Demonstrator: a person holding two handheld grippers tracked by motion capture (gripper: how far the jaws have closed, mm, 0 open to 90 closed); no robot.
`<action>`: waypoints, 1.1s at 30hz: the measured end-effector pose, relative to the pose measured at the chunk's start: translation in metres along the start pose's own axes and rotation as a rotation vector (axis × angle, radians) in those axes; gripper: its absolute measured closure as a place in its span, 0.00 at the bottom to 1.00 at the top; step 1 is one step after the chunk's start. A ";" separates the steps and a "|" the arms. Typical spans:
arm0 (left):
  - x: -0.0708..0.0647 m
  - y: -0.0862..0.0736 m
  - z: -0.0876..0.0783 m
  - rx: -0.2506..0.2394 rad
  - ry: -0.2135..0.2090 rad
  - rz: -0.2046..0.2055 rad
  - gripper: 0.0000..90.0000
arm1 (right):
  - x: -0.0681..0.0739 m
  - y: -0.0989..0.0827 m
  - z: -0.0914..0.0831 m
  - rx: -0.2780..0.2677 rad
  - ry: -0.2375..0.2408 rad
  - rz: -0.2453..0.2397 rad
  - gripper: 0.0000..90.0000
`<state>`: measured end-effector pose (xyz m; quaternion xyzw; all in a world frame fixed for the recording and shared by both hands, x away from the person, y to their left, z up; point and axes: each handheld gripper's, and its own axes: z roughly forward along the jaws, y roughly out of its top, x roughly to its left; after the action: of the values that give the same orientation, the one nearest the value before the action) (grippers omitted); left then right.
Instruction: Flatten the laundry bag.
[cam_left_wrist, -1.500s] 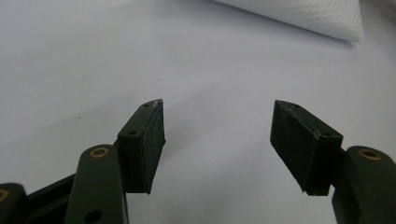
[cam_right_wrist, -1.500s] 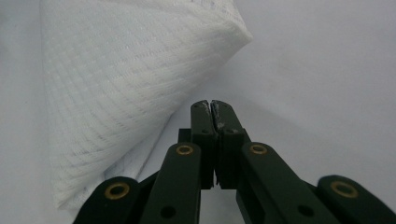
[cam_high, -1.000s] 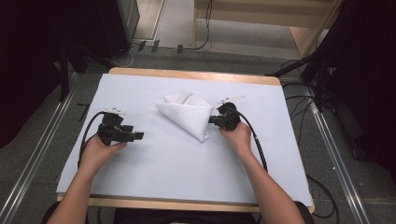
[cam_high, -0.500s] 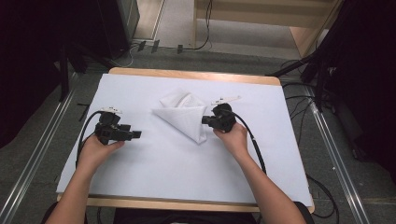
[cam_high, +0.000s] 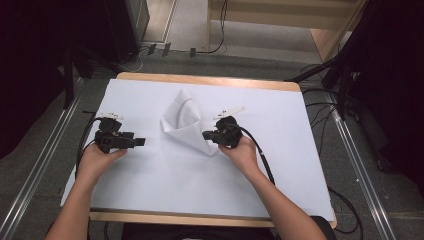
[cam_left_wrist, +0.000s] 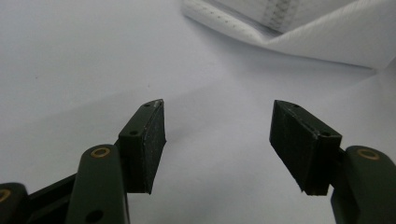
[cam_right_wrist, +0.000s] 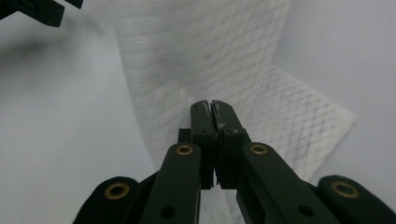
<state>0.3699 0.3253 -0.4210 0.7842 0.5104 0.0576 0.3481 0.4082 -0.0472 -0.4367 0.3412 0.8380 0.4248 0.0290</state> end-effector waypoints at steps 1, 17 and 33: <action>0.001 0.000 -0.001 0.000 -0.001 0.004 0.41 | 0.001 0.000 0.001 0.005 0.005 -0.004 1.00; 0.008 0.004 -0.007 -0.035 -0.008 -0.016 0.41 | 0.021 -0.007 0.013 0.064 0.044 -0.041 1.00; 0.000 0.025 -0.005 -0.056 -0.047 -0.012 0.35 | 0.032 -0.014 0.003 0.055 0.044 -0.074 0.97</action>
<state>0.3873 0.3217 -0.4021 0.7724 0.5047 0.0513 0.3820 0.3772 -0.0316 -0.4415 0.3013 0.8619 0.4075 0.0168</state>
